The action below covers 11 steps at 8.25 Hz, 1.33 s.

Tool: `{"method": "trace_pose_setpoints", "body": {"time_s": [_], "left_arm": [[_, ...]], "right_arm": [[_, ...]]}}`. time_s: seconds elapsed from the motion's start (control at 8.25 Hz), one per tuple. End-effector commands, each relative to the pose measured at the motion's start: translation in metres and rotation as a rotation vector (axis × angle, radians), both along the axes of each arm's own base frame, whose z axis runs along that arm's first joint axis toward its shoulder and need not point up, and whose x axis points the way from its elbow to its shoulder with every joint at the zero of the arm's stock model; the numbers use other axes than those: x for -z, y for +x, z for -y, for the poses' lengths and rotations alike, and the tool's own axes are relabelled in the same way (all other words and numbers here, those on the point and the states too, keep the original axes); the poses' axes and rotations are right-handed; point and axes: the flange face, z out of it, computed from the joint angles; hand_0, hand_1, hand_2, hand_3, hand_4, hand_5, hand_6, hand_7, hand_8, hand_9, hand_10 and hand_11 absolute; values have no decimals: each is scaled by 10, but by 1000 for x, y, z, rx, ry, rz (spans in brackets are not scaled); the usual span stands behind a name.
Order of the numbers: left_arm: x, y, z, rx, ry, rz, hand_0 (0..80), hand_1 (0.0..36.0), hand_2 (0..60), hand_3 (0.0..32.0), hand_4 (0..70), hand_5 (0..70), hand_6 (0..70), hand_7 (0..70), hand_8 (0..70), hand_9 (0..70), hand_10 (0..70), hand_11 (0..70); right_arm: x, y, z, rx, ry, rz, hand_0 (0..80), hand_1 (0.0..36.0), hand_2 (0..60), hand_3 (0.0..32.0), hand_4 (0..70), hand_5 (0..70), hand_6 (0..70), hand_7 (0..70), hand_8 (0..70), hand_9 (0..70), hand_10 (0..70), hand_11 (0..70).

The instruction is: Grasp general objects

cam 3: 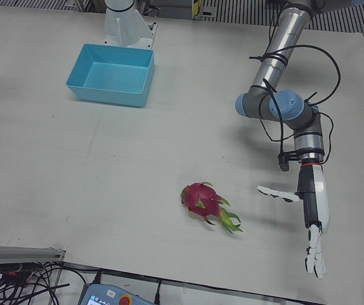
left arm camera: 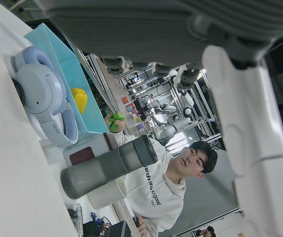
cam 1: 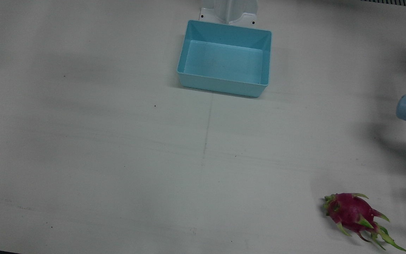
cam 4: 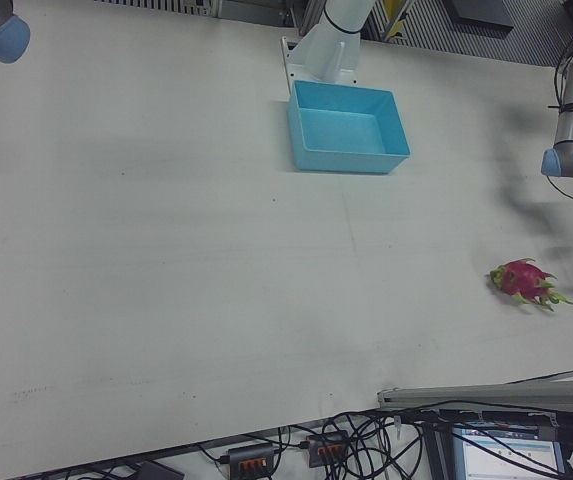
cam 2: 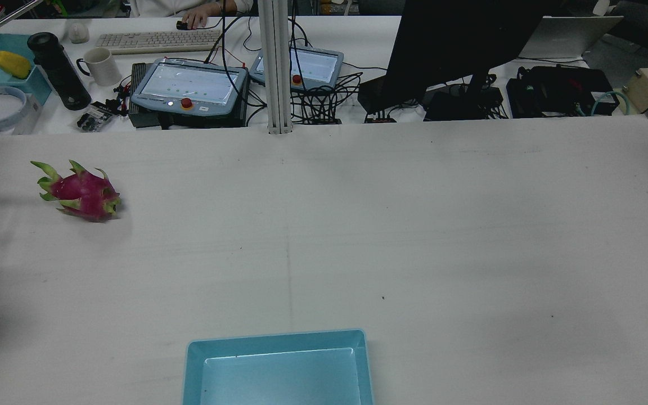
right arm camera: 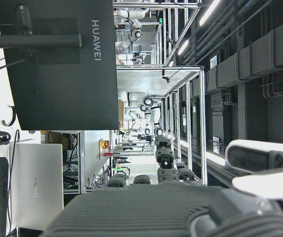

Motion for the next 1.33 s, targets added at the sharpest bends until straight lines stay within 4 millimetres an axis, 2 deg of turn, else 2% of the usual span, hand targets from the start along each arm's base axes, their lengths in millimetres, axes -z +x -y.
{"method": "trace_pose_setpoints", "body": {"time_s": [0.0,0.12,0.24,0.36,0.48,0.73,0.97,1.09,1.21], "left_arm": [[5,0,6,24,66,-18,673,304,47,10,5,0,0,27,0,0,5,43],[7,0,8,32,85,-23,620,277,29,0,0,0,0,22,0,0,0,34],[7,0,8,38,88,-24,605,263,20,0,0,0,0,24,0,0,0,29],[7,0,8,38,85,-23,589,256,38,0,0,0,0,30,0,0,0,30],[8,-1,9,40,91,-26,581,257,59,0,0,0,0,46,0,0,1,33],[11,0,12,41,120,-32,612,275,50,0,0,0,0,37,0,0,4,39],[11,-3,11,72,129,-37,612,275,50,0,0,0,0,37,0,0,4,39],[13,-3,12,75,136,-41,555,237,73,0,0,12,0,44,0,0,2,32],[12,-3,11,75,135,-40,563,244,73,0,0,8,0,27,0,0,1,31]], "right_arm": [[-1,0,-1,0,-2,0,0,0,0,0,0,0,0,0,0,0,0,0],[0,0,0,0,0,0,0,0,0,0,0,0,0,0,0,0,0,0],[0,0,0,0,0,0,0,0,0,0,0,0,0,0,0,0,0,0],[0,0,0,0,0,0,0,0,0,0,0,0,0,0,0,0,0,0],[0,0,0,0,0,0,0,0,0,0,0,0,0,0,0,0,0,0],[0,0,0,0,0,0,0,0,0,0,0,0,0,0,0,0,0,0],[0,0,0,0,0,0,0,0,0,0,0,0,0,0,0,0,0,0],[-1,0,-1,0,-2,0,0,0,0,0,0,0,0,0,0,0,0,0],[0,0,0,0,0,0,0,0,0,0,0,0,0,0,0,0,0,0]]}}
